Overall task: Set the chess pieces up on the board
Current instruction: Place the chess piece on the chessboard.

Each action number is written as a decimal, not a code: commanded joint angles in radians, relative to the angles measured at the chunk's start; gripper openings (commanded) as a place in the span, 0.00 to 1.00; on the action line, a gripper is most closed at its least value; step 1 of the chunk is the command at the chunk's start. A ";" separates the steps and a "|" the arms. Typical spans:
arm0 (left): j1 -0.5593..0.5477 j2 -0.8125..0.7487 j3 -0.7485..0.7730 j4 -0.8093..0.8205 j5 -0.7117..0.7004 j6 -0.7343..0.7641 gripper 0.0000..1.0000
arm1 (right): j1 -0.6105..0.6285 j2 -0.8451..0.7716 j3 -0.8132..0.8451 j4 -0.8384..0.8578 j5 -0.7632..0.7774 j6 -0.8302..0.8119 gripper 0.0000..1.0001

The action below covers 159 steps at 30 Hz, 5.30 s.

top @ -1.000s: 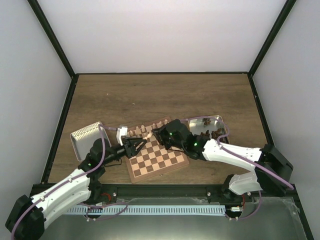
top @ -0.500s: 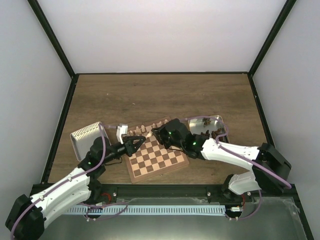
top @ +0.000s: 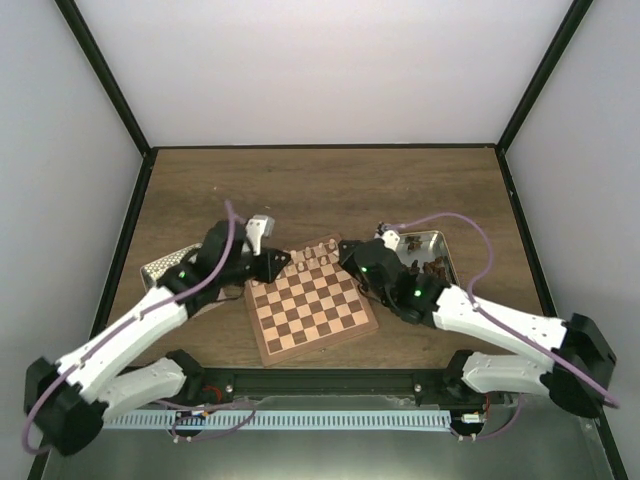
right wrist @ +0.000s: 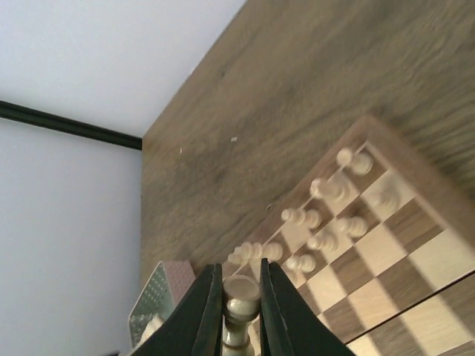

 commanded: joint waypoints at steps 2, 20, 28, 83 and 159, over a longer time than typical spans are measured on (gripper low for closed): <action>0.002 0.281 0.292 -0.399 -0.091 0.158 0.04 | -0.012 -0.134 -0.102 -0.085 0.145 -0.179 0.01; 0.029 0.973 0.908 -0.778 -0.202 0.329 0.06 | -0.015 -0.397 -0.289 -0.163 0.229 -0.211 0.01; 0.048 1.061 0.955 -0.781 -0.185 0.323 0.06 | -0.016 -0.433 -0.308 -0.166 0.241 -0.225 0.01; 0.055 0.729 0.770 -0.511 -0.175 0.213 0.42 | -0.018 -0.251 -0.179 0.007 0.053 -0.205 0.01; 0.002 0.014 0.154 -0.002 0.647 0.609 0.06 | -0.208 -0.133 -0.003 0.231 -1.233 -0.618 0.35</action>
